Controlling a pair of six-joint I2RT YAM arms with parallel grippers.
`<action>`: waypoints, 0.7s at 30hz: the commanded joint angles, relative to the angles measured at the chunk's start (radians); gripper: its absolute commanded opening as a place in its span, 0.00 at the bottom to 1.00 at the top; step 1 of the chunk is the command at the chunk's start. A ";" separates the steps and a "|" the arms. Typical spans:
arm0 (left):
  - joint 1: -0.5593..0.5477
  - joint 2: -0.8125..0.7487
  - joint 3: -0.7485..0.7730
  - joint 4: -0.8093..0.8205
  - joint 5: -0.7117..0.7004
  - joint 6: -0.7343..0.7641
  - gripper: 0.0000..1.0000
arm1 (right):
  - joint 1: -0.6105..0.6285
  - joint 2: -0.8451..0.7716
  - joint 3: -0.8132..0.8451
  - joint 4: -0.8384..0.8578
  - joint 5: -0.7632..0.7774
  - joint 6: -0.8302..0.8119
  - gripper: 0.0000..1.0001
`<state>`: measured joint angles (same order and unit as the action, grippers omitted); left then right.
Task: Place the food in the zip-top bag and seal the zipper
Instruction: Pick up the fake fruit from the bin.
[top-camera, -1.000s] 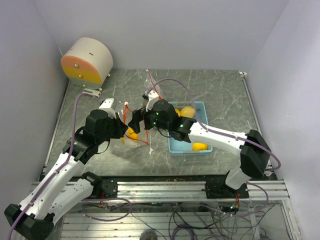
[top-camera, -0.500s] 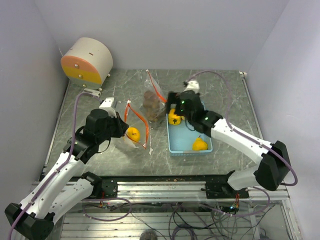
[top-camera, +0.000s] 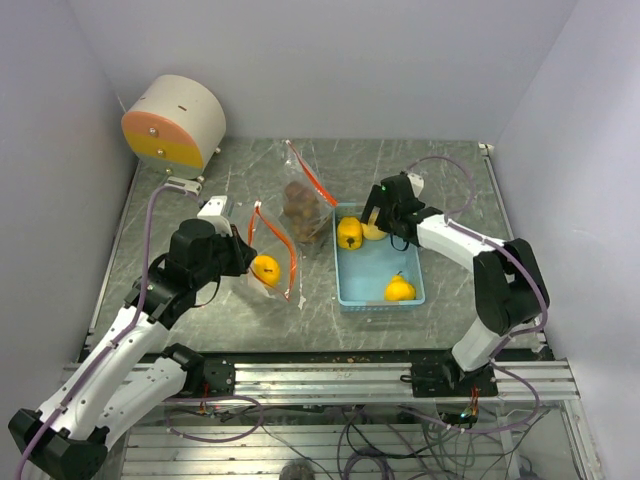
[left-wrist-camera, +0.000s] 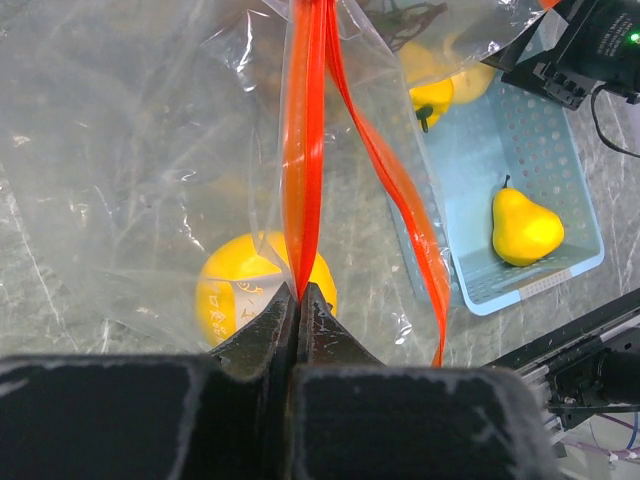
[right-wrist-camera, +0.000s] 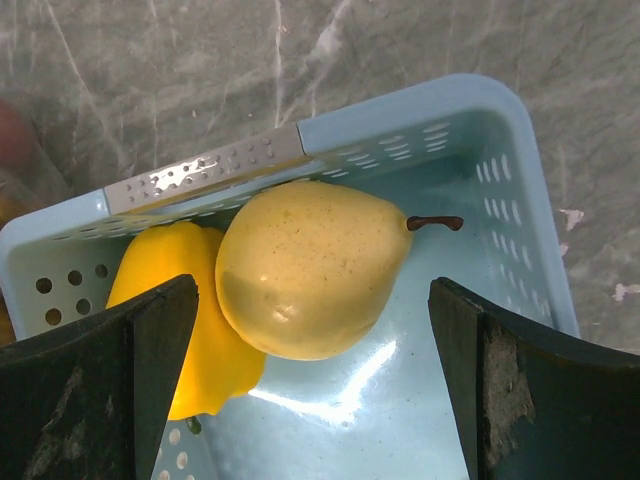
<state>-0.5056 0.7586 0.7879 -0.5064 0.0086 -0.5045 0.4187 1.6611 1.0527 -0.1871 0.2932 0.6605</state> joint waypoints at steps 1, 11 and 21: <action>0.000 -0.018 0.015 -0.003 0.005 0.022 0.07 | -0.010 0.021 -0.008 0.058 -0.039 0.054 1.00; -0.001 0.002 0.019 -0.001 0.008 0.035 0.07 | -0.014 0.145 0.007 0.076 -0.015 0.062 1.00; 0.000 -0.014 0.012 -0.003 0.005 0.018 0.07 | -0.012 0.046 -0.095 0.130 0.005 0.045 0.61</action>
<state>-0.5056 0.7593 0.7879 -0.5140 0.0082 -0.4862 0.4110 1.7748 0.9890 -0.0692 0.2695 0.7197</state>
